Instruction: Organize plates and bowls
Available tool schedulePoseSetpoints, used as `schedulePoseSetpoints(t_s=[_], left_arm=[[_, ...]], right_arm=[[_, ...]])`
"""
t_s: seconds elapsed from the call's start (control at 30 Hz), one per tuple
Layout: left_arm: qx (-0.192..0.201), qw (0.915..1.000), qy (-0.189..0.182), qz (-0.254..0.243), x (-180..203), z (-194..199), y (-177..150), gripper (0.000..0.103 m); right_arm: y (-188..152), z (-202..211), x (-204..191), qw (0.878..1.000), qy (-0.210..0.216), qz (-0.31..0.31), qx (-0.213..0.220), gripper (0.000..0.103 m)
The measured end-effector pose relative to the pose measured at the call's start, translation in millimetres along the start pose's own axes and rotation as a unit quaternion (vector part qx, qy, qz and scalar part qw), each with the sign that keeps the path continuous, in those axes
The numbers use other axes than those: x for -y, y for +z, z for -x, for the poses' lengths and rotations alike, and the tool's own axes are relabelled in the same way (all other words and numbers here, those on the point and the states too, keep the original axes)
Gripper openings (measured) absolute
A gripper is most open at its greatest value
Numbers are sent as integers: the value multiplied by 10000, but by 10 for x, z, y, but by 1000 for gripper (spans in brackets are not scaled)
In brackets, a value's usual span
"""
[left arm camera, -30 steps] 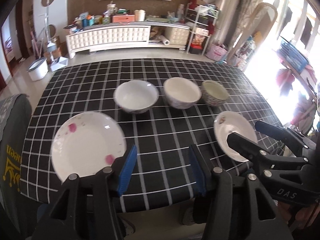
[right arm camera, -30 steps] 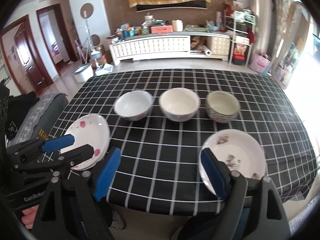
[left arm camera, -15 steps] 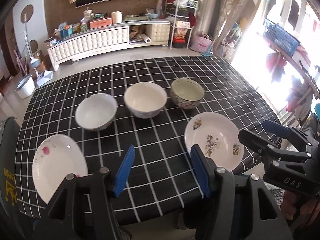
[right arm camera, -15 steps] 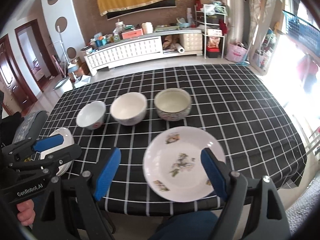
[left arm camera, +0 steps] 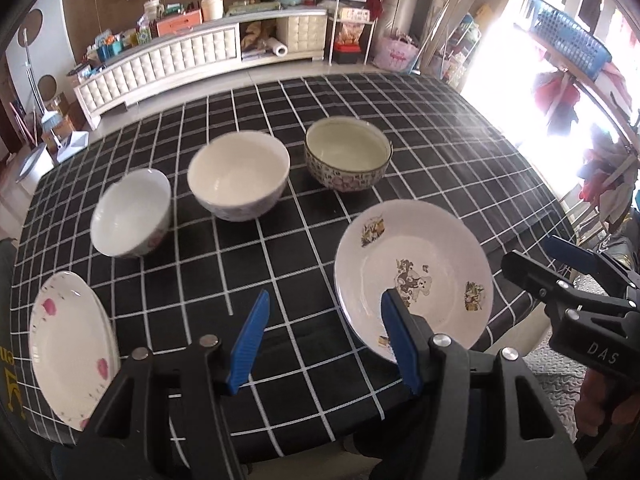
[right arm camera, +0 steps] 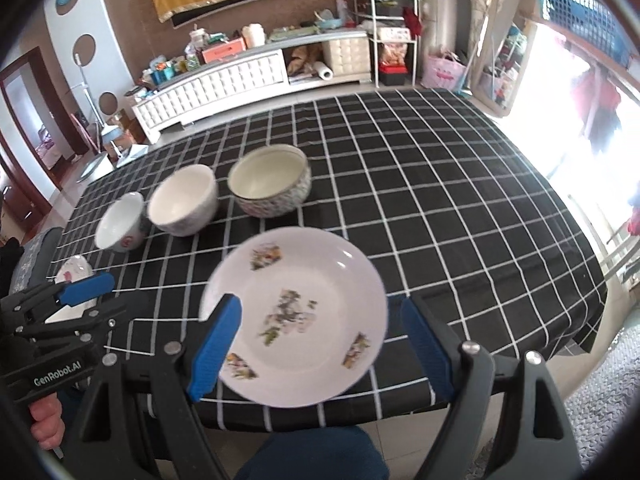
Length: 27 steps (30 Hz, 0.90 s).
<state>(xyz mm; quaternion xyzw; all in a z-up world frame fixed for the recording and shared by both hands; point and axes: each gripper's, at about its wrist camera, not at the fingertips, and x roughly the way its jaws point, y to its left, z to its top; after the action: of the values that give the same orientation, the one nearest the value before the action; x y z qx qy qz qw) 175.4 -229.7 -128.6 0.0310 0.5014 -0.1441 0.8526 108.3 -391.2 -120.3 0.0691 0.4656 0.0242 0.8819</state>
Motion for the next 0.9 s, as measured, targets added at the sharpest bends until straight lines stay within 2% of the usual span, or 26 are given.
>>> schedulePoseSetpoints(t_s=[0.33, 0.53, 0.7, 0.77, 0.8, 0.83, 0.9], left_arm=[[-520, 9984, -32, 218, -12, -527, 35, 56], [-689, 9973, -54, 238, -8, -779, 55, 56], [-730, 9971, -61, 188, 20, -948, 38, 54], [-779, 9968, -86, 158, 40, -1008, 32, 51], [-784, 9968, -103, 128, 57, -1024, 27, 43], [-788, 9968, -115, 103, 71, -1035, 22, 32], [-855, 9962, -139, 22, 112, -1074, 7, 26]], right_arm=[[-40, -422, 264, 9990, -29, -134, -416, 85], [-89, -619, 357, 9975, -29, -216, -679, 85], [-131, -719, 390, 9966, -20, -137, -817, 71], [-145, -743, 385, 9965, -53, -82, -832, 67], [-148, -748, 394, 9965, -56, -67, -835, 62], [-154, -748, 405, 9965, -73, -63, -833, 57], [-175, -739, 427, 9966, -129, -58, -812, 50]])
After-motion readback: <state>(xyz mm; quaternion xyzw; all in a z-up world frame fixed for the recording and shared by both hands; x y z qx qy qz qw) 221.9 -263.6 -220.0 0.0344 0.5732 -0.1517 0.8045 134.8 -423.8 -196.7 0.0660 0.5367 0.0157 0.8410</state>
